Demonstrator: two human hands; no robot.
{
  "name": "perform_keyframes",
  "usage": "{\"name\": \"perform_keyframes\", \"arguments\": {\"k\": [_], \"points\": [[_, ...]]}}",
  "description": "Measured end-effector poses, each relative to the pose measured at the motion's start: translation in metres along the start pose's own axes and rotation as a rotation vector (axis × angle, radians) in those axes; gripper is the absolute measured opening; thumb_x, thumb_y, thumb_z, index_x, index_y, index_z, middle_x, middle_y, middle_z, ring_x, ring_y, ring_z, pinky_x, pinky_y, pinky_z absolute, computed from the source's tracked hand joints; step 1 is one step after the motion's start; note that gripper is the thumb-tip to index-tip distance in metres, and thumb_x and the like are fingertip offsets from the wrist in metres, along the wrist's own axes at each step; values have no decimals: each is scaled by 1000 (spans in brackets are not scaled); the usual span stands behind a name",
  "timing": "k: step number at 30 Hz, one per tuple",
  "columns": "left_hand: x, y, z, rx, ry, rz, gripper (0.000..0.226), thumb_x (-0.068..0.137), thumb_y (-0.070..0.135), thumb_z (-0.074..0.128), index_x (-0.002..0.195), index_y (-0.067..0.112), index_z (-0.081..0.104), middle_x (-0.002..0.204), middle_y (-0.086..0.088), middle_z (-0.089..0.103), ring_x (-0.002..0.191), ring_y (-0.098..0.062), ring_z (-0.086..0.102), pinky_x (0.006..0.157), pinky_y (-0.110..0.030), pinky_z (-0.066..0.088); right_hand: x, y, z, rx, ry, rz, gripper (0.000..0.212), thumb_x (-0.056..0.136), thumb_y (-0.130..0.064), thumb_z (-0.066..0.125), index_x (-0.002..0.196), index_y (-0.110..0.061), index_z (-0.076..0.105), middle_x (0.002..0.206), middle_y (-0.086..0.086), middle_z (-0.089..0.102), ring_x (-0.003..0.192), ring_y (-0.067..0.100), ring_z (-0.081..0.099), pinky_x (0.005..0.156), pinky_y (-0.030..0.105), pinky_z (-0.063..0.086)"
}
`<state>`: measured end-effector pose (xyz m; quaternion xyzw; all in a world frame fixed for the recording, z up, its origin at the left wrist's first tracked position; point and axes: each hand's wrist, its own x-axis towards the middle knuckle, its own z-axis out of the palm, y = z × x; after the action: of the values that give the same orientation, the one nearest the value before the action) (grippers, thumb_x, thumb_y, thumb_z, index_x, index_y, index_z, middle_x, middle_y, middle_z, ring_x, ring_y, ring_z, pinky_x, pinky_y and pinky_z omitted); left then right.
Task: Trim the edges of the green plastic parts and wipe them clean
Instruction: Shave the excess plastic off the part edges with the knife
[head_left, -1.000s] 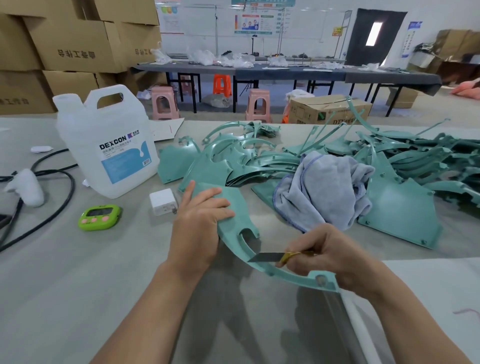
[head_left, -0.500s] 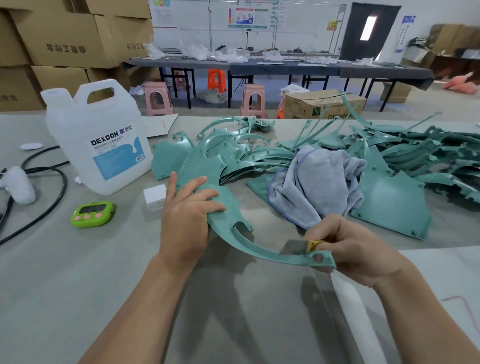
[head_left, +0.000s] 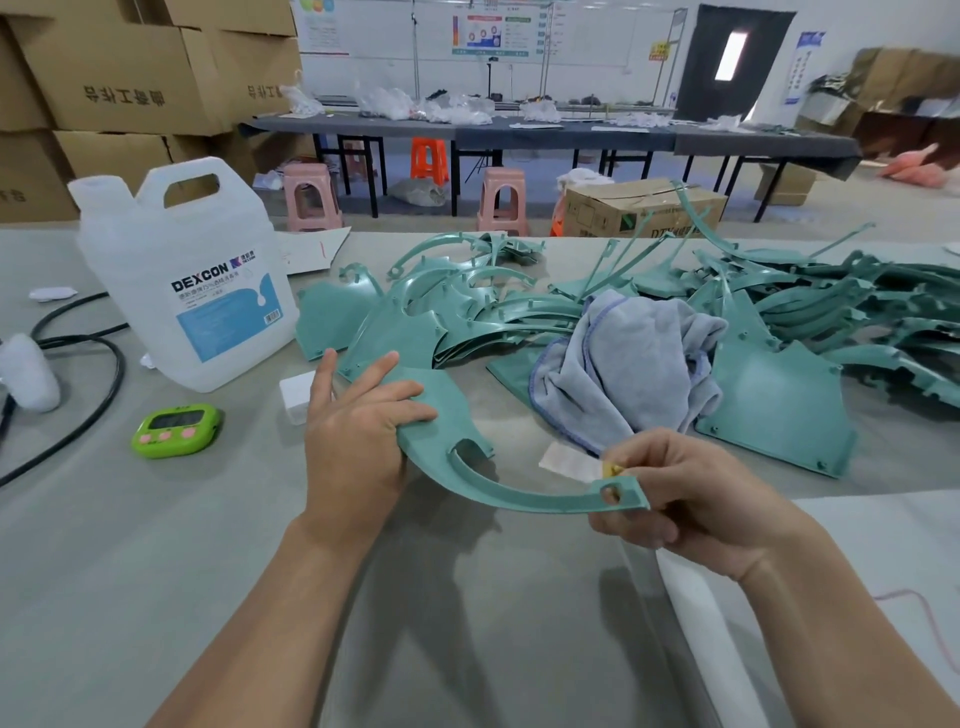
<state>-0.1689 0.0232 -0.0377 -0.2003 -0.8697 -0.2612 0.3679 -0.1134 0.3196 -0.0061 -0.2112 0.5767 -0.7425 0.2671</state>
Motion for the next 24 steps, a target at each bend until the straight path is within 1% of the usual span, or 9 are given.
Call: {"name": "perform_keyframes", "arguments": {"k": [3, 6, 9, 12, 15, 16, 18, 20, 24], "points": [[0, 2, -1, 17, -5, -25, 18, 68, 15, 93, 79, 21, 81, 98, 1, 78, 119, -25, 66, 120, -59, 18, -2, 1, -3, -13, -34, -7, 20, 81, -22, 76, 76, -3, 72, 46, -1, 51, 54, 24, 29, 59, 39, 22], [0, 3, -1, 39, -6, -15, 19, 69, 11, 92, 81, 21, 81, 98, 4, 78, 118, -25, 67, 120, -58, 18, -4, 2, -5, 124, -20, -72, 32, 80, -24, 81, 74, 3, 66, 41, -1, 46, 41, 13, 39, 70, 32, 43], [0, 6, 0, 47, 5, -5, 23, 72, 0, 86, 83, 20, 81, 98, 4, 78, 117, -26, 67, 119, -59, 21, -6, 3, -5, 233, 90, -152, 30, 76, -26, 85, 72, -2, 67, 37, 1, 36, 39, 11, 44, 78, 29, 52], [1, 11, 1, 71, 35, -5, 26, 76, -6, 79, 81, 20, 82, 95, 4, 78, 114, -26, 69, 117, -60, 24, -6, 2, -2, 257, 136, -180, 23, 75, -30, 84, 69, -11, 73, 37, 1, 28, 39, 13, 36, 81, 29, 54], [1, 13, 2, 91, 36, 6, 31, 75, -10, 77, 81, 20, 81, 93, 7, 78, 113, -26, 70, 116, -61, 26, -5, 0, -3, 369, 168, -164, 26, 72, -25, 86, 72, -4, 71, 39, 0, 24, 40, 17, 24, 79, 31, 57], [1, 12, 2, 90, 36, 6, 30, 74, -9, 78, 80, 20, 81, 93, 7, 78, 113, -26, 70, 116, -61, 25, -5, 0, -4, 438, 111, -171, 23, 79, -21, 81, 75, -1, 70, 40, 0, 24, 41, 18, 24, 80, 33, 57], [0, 8, 2, 64, 46, -5, 26, 75, -6, 80, 78, 20, 81, 93, 4, 78, 112, -27, 70, 117, -59, 23, -6, -3, -5, 664, -92, -227, 26, 98, -12, 53, 89, 9, 64, 43, 0, 26, 44, 19, 26, 79, 34, 48], [-1, 5, 1, 50, 60, -18, 24, 77, -3, 79, 77, 21, 81, 93, 4, 78, 110, -26, 71, 118, -54, 22, -9, -6, -9, 770, -127, -302, 36, 103, -10, 31, 96, 10, 60, 45, -4, 21, 48, 22, 30, 75, 35, 37], [-2, 1, 2, 61, 52, 0, 22, 75, 3, 79, 79, 25, 80, 91, 9, 77, 110, -23, 71, 117, -54, 23, -13, -7, -12, 722, -32, -290, 33, 101, -9, 35, 88, 6, 61, 44, -6, 19, 47, 21, 32, 76, 35, 45]]}}
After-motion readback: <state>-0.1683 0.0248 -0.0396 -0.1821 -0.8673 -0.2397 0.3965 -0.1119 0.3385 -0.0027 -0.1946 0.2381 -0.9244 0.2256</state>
